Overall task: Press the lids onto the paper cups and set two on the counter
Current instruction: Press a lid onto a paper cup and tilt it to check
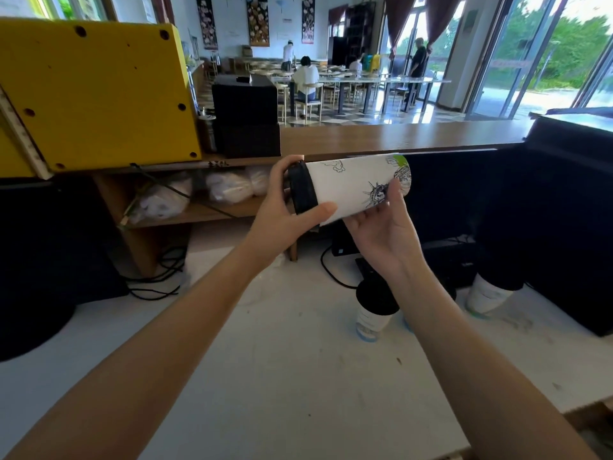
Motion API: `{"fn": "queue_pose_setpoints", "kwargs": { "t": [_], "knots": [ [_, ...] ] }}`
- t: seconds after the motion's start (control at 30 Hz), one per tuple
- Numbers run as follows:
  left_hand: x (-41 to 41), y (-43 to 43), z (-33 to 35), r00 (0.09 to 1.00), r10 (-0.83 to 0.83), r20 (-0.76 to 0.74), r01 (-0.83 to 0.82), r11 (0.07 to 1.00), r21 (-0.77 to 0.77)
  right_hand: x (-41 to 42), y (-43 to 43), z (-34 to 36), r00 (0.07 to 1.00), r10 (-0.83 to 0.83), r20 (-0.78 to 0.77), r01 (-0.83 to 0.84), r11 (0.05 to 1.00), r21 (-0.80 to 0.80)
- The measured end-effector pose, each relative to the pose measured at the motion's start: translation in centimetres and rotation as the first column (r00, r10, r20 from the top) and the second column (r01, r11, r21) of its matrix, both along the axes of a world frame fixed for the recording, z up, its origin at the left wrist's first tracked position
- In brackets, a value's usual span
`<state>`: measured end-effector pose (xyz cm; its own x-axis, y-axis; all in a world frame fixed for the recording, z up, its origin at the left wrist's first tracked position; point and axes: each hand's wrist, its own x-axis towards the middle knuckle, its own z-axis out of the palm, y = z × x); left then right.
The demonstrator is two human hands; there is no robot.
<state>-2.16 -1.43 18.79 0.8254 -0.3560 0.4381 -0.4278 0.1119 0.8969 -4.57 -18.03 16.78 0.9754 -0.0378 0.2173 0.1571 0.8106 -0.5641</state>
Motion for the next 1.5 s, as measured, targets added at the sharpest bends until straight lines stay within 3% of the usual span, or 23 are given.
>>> {"fn": "queue_pose_setpoints", "kwargs": {
  "t": [0.13,0.23,0.4,0.6,0.93,1.5],
  "knots": [
    [0.4,-0.2,-0.3,0.999,0.013,-0.051,-0.01,0.998,0.059,1.3,0.3,1.4,0.999,-0.044,-0.021,0.044,0.999,0.027],
    [1.7,-0.2,-0.1,0.991,0.017,-0.129,-0.006,0.996,0.086,2.4,0.0,3.1,0.997,-0.066,-0.04,0.06,0.989,-0.133],
    [4.4,0.7,0.7,0.996,-0.007,-0.088,0.037,0.936,0.35,3.8,-0.7,5.6,0.999,-0.038,-0.012,0.031,0.919,-0.393],
    [5.6,0.0,1.7,1.0,-0.001,-0.014,0.007,0.919,0.395,5.9,-1.4,6.6,0.994,-0.069,0.084,0.105,0.816,-0.569],
    [8.0,-2.1,2.3,0.993,-0.098,-0.059,0.114,0.889,0.443,7.1,-2.9,6.6,0.988,-0.135,0.076,0.151,0.728,-0.669],
    [10.7,-4.3,2.8,0.978,-0.11,-0.176,0.189,0.822,0.537,8.1,-5.3,7.6,0.986,-0.165,0.013,0.116,0.631,-0.767]
  ]
}}
